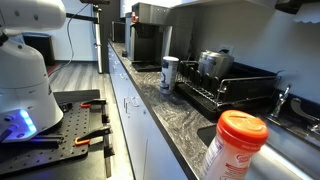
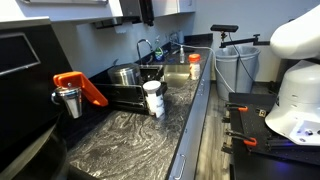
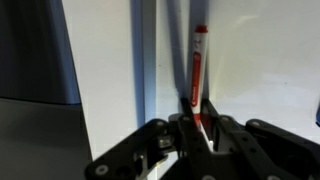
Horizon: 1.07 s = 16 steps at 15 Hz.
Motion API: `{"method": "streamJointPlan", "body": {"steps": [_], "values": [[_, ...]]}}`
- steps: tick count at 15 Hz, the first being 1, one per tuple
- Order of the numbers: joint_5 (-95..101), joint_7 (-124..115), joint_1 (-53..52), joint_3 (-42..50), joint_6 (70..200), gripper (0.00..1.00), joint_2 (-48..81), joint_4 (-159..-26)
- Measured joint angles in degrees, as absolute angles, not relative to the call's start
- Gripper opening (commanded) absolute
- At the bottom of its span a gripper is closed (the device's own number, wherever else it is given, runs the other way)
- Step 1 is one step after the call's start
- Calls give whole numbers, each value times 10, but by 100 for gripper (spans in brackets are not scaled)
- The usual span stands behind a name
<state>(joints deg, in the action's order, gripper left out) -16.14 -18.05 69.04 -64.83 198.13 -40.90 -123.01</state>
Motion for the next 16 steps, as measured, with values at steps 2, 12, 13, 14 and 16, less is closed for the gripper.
{"method": "streamJointPlan", "body": {"steps": [2, 12, 13, 14, 16], "values": [[-161, -181, 691, -646, 1981, 66, -407, -1232], [-160, -170, 658, -621, 1962, 100, -387, -1249], [-159, -164, 637, -609, 1956, 100, -386, -1257], [-159, -157, 612, -595, 1948, 100, -386, -1267], [-156, -144, 559, -562, 1933, 100, -386, -1289]]}}
